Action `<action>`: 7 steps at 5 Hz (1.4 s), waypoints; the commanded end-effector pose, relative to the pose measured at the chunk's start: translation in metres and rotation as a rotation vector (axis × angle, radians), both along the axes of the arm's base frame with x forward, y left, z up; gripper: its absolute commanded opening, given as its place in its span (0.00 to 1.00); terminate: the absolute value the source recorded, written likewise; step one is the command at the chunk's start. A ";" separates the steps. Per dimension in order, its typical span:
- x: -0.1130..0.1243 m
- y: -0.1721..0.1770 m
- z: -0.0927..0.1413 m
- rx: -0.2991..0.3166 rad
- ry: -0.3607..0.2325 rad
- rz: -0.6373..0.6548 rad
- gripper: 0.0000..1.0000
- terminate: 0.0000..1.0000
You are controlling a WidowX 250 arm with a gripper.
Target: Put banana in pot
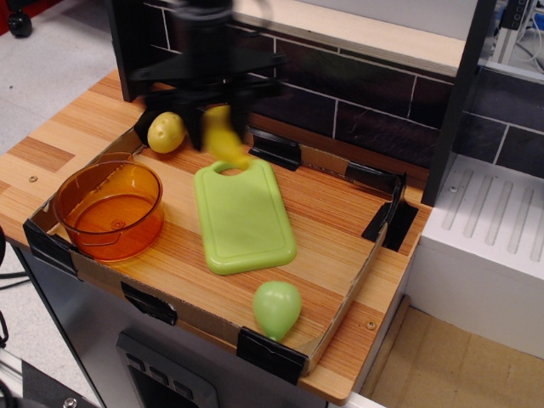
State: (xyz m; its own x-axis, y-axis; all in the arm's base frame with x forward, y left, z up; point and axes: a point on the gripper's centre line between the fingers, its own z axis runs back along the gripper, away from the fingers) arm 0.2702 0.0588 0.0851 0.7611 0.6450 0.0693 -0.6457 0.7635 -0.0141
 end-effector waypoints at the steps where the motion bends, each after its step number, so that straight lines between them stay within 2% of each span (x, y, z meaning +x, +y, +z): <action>1: -0.023 0.049 -0.003 0.079 -0.033 -0.081 0.00 0.00; 2: -0.030 0.056 -0.010 0.094 -0.022 -0.104 0.00 0.00; 4: -0.035 0.068 -0.019 0.142 -0.038 -0.133 0.00 0.00; 5: -0.038 0.068 -0.014 0.165 -0.037 -0.127 1.00 0.00; 7: -0.031 0.051 0.012 0.132 -0.060 -0.094 1.00 0.00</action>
State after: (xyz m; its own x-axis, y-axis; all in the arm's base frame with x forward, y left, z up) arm 0.2306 0.1030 0.0809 0.8196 0.5562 0.1376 -0.5675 0.8210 0.0618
